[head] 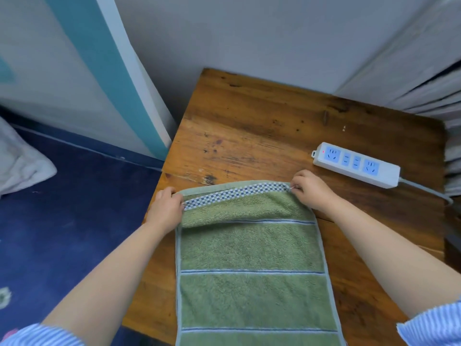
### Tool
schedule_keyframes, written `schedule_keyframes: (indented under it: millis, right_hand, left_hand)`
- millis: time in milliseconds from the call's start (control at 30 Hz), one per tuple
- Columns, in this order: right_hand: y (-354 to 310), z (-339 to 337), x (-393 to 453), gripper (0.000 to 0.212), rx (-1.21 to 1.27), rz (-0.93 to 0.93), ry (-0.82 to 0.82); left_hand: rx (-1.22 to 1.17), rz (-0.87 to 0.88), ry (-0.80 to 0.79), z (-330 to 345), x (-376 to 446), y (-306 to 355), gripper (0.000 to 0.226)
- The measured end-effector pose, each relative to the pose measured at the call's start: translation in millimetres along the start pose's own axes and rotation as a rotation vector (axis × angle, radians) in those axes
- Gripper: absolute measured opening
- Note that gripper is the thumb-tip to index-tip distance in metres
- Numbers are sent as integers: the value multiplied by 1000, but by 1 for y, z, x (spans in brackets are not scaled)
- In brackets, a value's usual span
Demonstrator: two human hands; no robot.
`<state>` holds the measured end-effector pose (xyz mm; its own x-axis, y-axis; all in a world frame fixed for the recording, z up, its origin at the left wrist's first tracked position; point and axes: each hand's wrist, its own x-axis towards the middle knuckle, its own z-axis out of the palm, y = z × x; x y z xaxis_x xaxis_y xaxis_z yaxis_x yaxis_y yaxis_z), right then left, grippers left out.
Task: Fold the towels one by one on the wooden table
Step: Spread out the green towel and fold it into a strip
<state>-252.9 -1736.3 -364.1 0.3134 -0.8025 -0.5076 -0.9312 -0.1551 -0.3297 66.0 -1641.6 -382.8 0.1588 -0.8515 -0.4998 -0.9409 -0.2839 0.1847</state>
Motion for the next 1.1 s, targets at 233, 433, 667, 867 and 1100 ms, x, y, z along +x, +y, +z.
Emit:
schedule_keyframes:
  millis: [233, 433, 667, 867, 1100]
  right_hand:
    - [-9, -16, 9, 18, -84, 13, -186]
    - [-16, -18, 7, 20, -102, 42, -170]
    - [-10, -14, -2, 23, -127, 89, -146]
    - [-15, -10, -15, 29, -143, 84, -108]
    - [-23, -21, -29, 31, -156, 95, -71]
  left_hand:
    - [-213, -15, -83, -10, 8, -8, 12]
    - [-22, 57, -185, -19, 13, -6, 11]
    - [31, 193, -252, -18, 8, 6, 19]
    - [-99, 191, -326, -16, -4, 12, 21]
    - [-464, 192, -237, -42, -18, 11, 29]
